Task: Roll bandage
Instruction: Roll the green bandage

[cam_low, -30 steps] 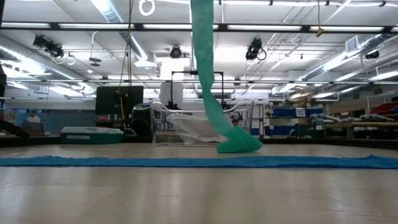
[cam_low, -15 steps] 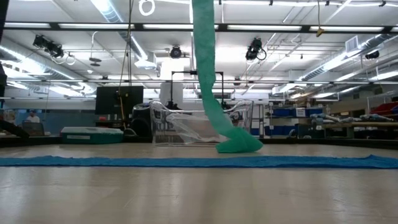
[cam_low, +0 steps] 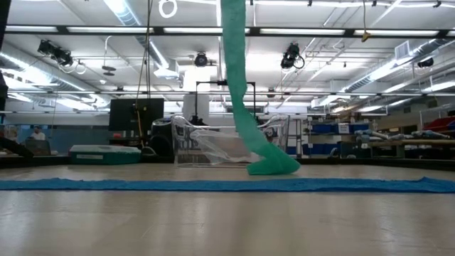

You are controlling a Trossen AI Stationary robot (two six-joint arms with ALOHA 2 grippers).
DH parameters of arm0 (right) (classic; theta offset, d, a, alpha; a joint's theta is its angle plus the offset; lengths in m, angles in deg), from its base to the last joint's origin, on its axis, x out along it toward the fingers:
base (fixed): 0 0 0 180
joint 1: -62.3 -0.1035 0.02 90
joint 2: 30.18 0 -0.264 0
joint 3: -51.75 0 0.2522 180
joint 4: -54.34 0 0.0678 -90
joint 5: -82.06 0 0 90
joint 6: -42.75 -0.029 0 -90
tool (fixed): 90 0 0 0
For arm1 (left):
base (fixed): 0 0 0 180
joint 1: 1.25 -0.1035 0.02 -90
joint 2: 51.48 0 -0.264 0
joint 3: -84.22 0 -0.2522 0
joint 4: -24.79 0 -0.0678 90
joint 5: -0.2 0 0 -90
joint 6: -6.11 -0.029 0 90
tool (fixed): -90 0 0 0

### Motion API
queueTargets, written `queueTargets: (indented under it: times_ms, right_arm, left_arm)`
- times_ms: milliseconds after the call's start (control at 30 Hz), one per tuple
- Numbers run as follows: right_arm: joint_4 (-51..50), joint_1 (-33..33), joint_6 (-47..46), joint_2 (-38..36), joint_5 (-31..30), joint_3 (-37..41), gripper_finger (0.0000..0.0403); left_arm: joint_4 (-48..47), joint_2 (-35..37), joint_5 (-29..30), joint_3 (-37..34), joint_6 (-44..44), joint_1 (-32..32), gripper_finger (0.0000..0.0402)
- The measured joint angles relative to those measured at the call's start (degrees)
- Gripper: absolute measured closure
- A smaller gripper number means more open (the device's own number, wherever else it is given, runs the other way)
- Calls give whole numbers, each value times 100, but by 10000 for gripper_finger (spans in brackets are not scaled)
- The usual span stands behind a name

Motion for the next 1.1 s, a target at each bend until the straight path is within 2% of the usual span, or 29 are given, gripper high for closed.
queueTargets:
  times_ms: [167,267,500,700,967,1100]
  right_arm:
    - [-30,103,522,-449,-295,-7,322]
    - [-209,29,985,-702,-654,-15,324]
    - [-756,-580,2029,-1039,-1788,-13,328]
    - [-1451,-967,2468,-1071,-2509,-139,328]
    - [-3546,-1419,3515,-978,-3365,-1390,328]
    - [-4049,-1456,3781,-909,-3483,-1834,328]
  left_arm:
    - [372,139,-49,-2,333,-125,384]
    - [682,154,-289,-2,589,-319,384]
    - [1366,-16,-1475,-3,1490,-750,384]
    - [1866,-306,-2154,-9,2167,-893,384]
    - [2019,-386,-2025,-9,2253,-925,381]
    - [2229,-388,-2001,-9,2334,-936,381]
